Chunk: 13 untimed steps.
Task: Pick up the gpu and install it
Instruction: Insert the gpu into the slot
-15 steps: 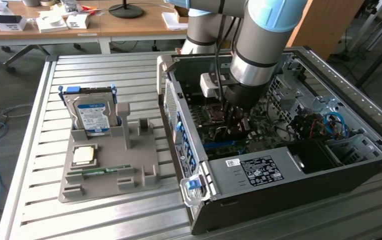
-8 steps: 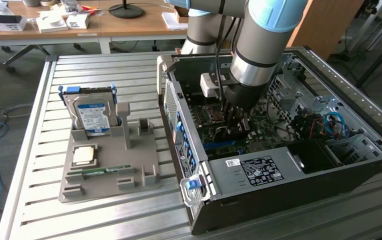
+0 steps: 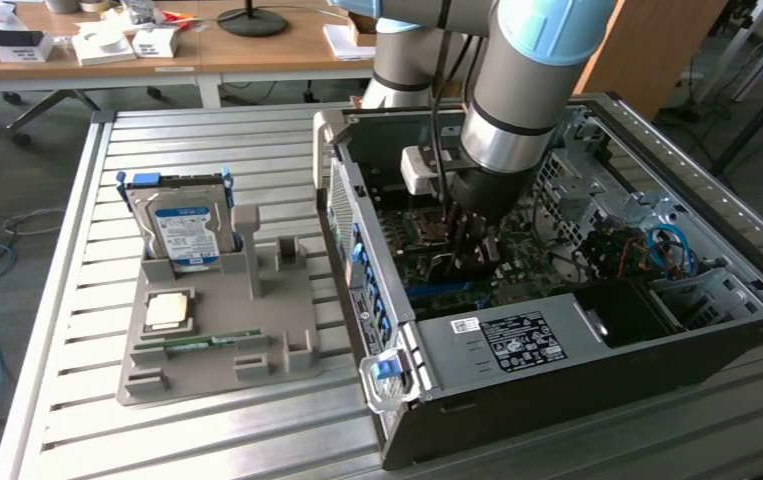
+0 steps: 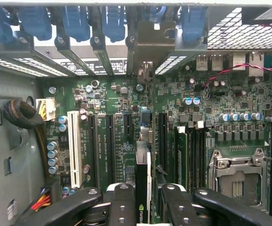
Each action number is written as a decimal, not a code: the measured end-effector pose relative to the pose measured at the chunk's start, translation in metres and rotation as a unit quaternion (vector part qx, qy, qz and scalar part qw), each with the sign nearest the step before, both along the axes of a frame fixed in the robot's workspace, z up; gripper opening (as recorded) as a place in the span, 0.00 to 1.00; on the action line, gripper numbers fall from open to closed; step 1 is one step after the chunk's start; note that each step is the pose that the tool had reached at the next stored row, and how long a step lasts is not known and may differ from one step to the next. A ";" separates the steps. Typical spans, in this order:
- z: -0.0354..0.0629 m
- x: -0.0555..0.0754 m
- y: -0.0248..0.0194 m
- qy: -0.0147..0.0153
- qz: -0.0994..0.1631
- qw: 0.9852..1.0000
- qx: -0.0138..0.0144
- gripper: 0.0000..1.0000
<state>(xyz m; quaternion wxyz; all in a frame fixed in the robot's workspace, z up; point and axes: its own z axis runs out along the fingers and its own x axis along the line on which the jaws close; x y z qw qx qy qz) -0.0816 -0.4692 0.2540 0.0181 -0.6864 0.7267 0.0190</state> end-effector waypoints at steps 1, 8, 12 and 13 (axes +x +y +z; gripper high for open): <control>0.0000 0.000 0.0000 0.000 -0.001 1.000 0.000 0.26; -0.0004 0.000 -0.0001 0.000 -0.010 1.000 0.000 0.26; -0.0006 0.000 0.0000 0.000 -0.010 1.000 0.000 0.26; -0.0006 0.000 0.0000 0.000 -0.010 1.000 0.000 0.26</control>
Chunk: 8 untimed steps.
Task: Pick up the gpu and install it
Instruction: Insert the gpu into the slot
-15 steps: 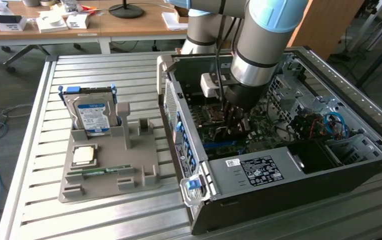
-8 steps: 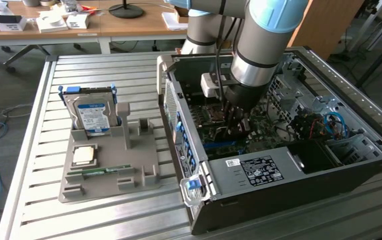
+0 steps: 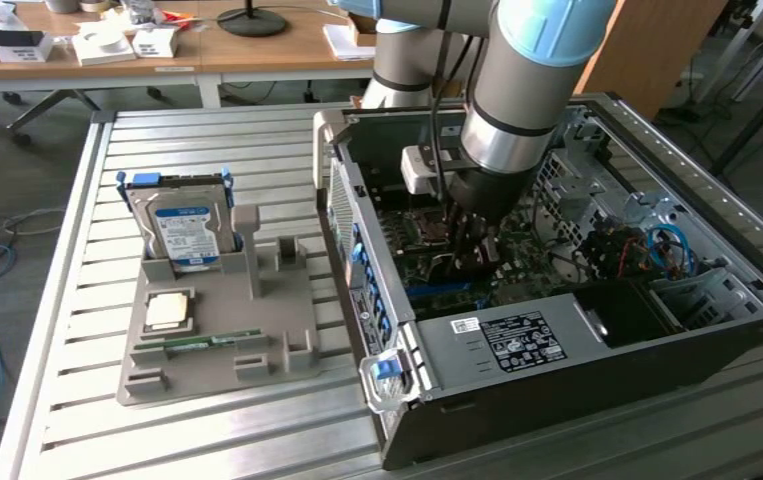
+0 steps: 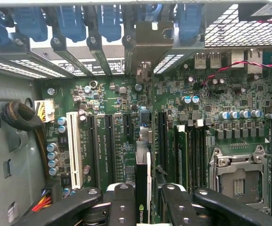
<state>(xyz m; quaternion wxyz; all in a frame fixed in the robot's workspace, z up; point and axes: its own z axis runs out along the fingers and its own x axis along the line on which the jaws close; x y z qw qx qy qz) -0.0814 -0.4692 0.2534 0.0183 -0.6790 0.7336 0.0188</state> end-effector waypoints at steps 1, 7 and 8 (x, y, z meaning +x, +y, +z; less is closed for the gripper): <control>-0.0001 0.000 0.0000 0.000 0.000 1.000 0.000 0.26; -0.0004 -0.001 0.0000 0.000 0.000 1.000 0.000 0.26; -0.0005 -0.001 0.0000 0.000 0.000 1.000 0.000 0.26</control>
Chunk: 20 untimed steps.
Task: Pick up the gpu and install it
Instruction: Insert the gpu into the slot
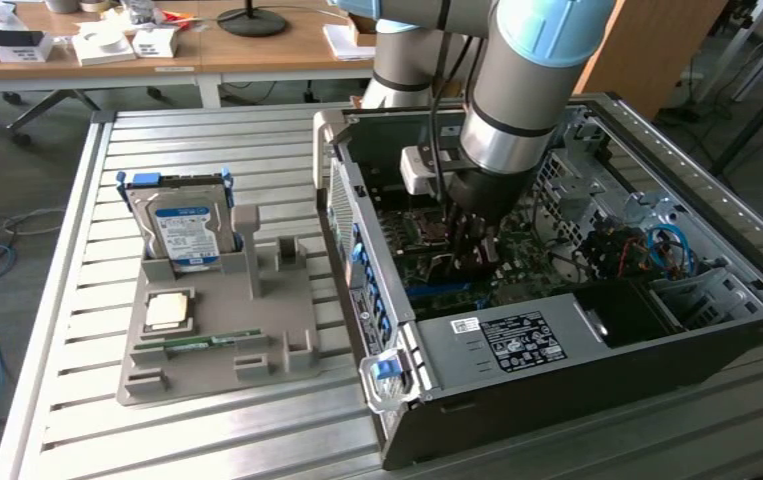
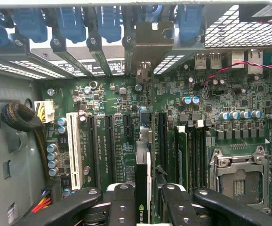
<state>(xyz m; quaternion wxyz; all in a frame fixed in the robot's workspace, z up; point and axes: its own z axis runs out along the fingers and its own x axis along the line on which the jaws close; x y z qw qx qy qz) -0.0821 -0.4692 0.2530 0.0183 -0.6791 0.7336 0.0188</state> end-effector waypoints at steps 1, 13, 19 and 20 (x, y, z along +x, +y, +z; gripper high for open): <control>-0.0001 0.000 0.0000 0.000 0.000 1.000 0.000 0.26; -0.0009 0.000 0.0001 0.000 0.009 1.000 0.000 0.26; -0.0010 0.000 0.0001 0.000 0.016 1.000 0.000 0.26; -0.0010 0.000 0.0001 0.000 0.016 1.000 0.000 0.26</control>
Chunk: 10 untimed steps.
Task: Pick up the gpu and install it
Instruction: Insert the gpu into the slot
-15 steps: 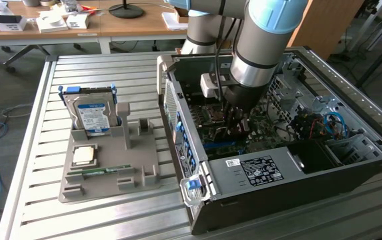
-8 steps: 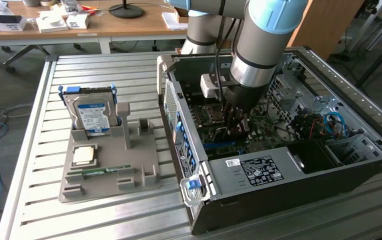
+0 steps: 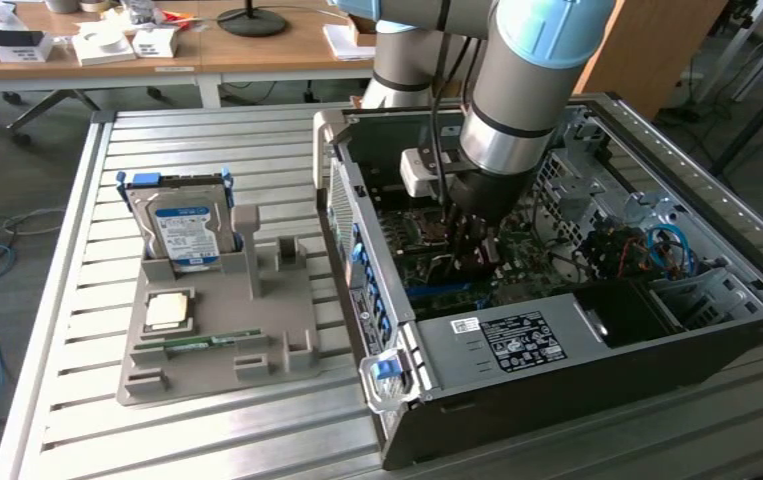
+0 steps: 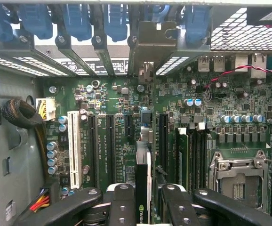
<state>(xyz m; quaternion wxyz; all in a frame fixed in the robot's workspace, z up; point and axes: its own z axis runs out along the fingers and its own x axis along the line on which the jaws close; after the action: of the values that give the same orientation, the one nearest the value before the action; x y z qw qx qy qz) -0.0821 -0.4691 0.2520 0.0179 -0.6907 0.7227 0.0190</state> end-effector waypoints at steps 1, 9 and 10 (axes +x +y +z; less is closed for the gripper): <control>0.0000 0.000 0.0000 0.000 0.000 1.000 0.000 0.26; -0.0017 0.000 0.0000 0.000 0.000 1.000 0.001 0.26; -0.0020 0.000 0.0000 0.000 0.000 1.000 0.001 0.26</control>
<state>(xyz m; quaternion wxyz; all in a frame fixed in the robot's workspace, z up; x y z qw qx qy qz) -0.0822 -0.4692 0.2499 0.0188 -0.6907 0.7227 0.0201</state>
